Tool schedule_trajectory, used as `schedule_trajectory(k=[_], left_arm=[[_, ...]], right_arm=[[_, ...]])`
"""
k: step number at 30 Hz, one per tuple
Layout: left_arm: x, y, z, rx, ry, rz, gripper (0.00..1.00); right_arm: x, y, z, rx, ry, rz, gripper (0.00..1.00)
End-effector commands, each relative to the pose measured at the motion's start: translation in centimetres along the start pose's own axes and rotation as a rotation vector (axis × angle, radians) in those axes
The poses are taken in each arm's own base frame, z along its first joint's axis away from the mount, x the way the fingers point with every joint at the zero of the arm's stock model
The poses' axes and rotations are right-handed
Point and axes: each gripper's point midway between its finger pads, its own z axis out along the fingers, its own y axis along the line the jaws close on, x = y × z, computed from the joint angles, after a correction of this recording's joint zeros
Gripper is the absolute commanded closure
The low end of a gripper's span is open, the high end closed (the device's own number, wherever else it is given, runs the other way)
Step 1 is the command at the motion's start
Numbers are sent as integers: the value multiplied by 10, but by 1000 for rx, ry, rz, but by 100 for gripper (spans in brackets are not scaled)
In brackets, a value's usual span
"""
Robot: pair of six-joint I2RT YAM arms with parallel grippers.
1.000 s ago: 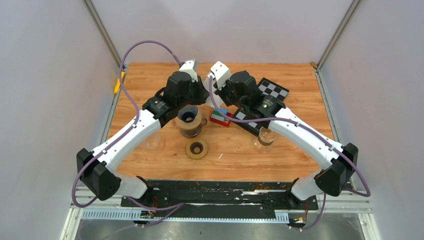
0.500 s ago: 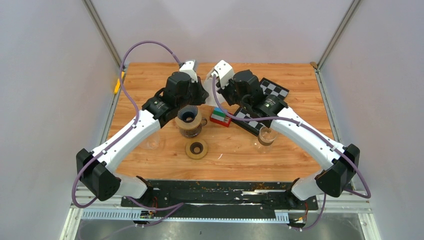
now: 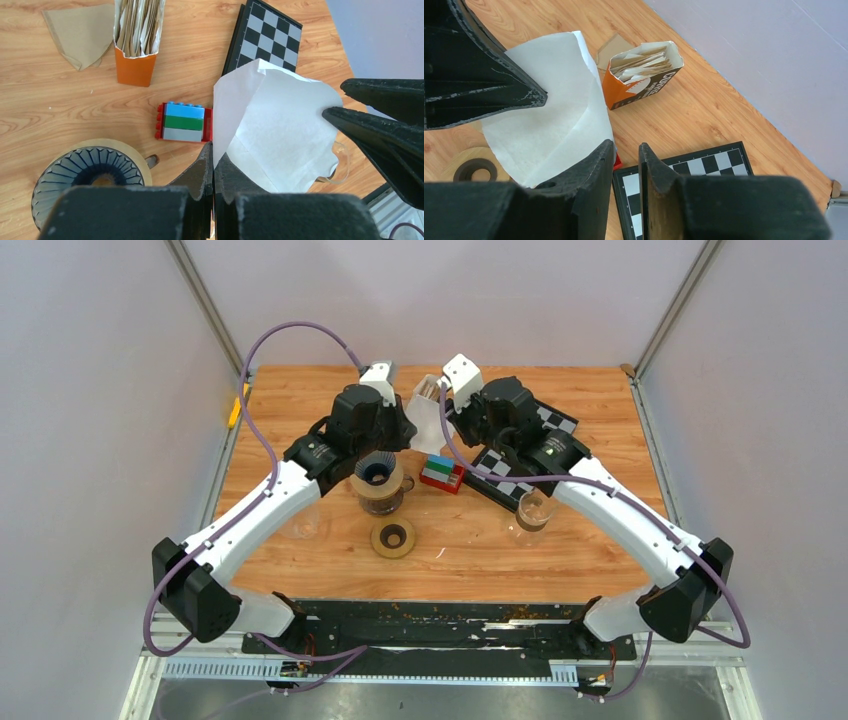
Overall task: Place the coffee filter in the dripper
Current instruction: Place the coffee filter in the coffee dripper.
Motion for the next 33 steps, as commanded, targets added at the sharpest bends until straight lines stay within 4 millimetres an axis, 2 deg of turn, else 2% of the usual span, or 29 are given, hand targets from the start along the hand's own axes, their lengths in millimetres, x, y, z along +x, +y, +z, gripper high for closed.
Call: schedule_trajectory(k=[1,8,16,21,26,33], left_arm=[[-22,-9,-12,47,-75,20,100],[-25,-11,-14,68,-84,61,100],[-24,-13,-16,109,-87,209,100],[-18,-18,-21,167,-73,329,100],[-12,-34,-33,289,-60,423,100],[-2,-57,-51,460,-39,504,100]], right_arm=[[-9,-5,-10,3,-41,31,74],[-11,6,-13,-78,-56,44,71],[-30,50,-44,-397,-153,16,53],[-37,40,-60,-409,-193,18,47],[-42,28,-71,-416,-228,54,44],[-48,36,-79,-505,-262,83,37]])
